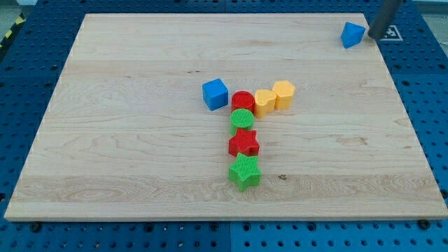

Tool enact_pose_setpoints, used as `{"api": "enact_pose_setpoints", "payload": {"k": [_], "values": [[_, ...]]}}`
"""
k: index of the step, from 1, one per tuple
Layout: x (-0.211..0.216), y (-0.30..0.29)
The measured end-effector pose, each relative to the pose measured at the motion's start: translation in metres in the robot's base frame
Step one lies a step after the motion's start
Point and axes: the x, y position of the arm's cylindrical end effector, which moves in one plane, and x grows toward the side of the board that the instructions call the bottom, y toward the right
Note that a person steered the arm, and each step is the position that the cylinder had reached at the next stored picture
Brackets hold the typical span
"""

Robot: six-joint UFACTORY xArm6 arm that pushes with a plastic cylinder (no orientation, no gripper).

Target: Move blue triangle towards center

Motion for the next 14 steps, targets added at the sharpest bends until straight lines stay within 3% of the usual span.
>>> {"api": "enact_pose_setpoints", "payload": {"k": [3, 14], "values": [[0.014, -0.044], [0.039, -0.086]]}}
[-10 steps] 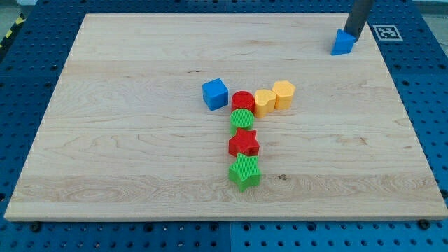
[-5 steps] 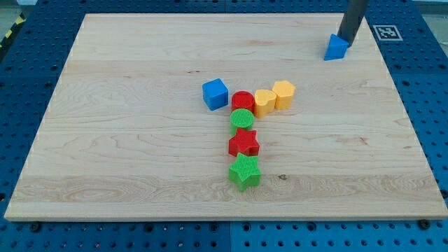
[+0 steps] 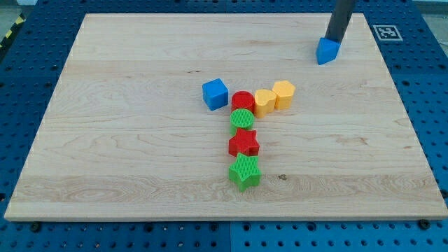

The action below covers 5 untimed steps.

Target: Move blue triangle towards center

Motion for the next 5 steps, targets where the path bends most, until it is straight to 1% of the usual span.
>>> {"api": "enact_pose_setpoints", "payload": {"k": [2, 5], "values": [[0.007, 0.000], [0.066, 0.005]]}}
